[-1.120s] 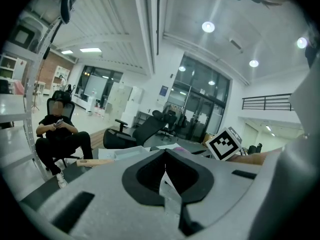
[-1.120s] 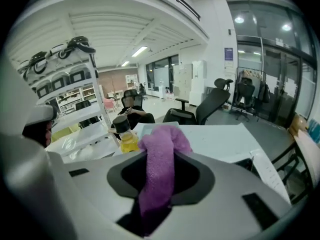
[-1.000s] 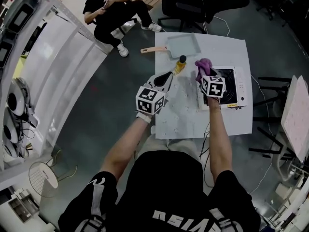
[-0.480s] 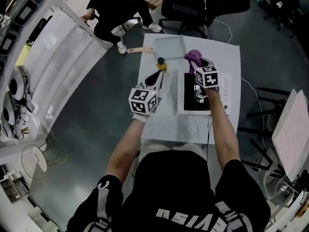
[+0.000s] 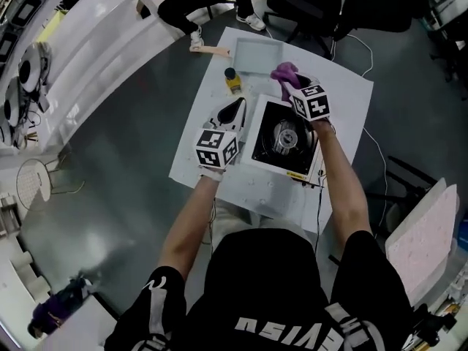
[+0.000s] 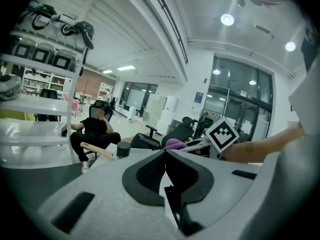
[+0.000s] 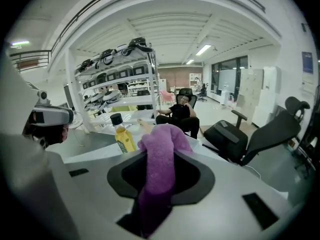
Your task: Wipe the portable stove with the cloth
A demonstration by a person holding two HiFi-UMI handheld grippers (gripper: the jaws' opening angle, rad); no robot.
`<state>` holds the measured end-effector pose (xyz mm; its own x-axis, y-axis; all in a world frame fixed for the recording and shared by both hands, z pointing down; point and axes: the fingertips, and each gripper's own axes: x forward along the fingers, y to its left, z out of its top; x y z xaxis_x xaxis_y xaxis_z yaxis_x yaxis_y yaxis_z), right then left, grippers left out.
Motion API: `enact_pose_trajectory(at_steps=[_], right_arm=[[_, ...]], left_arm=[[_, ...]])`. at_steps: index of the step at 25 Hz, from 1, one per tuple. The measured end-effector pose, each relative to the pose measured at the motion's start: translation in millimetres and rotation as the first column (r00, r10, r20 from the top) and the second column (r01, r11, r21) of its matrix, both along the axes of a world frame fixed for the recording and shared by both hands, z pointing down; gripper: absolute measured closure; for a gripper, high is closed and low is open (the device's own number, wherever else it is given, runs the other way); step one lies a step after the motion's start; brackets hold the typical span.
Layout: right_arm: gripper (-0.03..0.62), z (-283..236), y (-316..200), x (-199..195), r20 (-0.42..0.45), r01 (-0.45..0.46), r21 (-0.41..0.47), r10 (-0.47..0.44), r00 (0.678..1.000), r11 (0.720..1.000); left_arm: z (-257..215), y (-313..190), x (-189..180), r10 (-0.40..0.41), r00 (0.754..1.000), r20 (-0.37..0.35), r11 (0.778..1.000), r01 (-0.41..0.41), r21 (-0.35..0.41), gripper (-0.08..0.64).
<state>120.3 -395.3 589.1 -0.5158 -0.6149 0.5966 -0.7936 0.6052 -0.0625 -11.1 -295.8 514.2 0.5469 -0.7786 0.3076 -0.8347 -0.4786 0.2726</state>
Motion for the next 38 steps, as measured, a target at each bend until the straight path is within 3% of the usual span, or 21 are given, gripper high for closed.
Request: enact_pose_trajectory(at_steps=[8,18,26,38], right_arm=[[0.48,35.1,-16.6,-44.8,0.012,0.184,-0.024,-0.183,0.983,0.983],[0.48,66.8,-15.9,-87.4,0.024,0.273,-0.052,-0.272,0.962,0.961],[0.48,78.3,-7.4,-75.8,-0.001,0.286,-0.066,-0.287,0.958,0.956],[0.48,78.6,-5.7,-25.2,-0.031,0.217,-0.073,-0.219,0.975,0.973]], left_arm=[[14.1,-10.6,-1.6,-0.083,0.996,0.025,0.996,0.083,0.03,0.554],[46.3,-18.5,-1.4,-0.082,0.996,0.037,0.997,0.082,-0.012,0.554],[55.4,-15.9,14.3,-0.044,0.998,0.042,0.999,0.045,-0.03,0.554],[53.9,-2.6,53.7,0.042,0.998,0.045,0.999,-0.04,-0.03,0.554]])
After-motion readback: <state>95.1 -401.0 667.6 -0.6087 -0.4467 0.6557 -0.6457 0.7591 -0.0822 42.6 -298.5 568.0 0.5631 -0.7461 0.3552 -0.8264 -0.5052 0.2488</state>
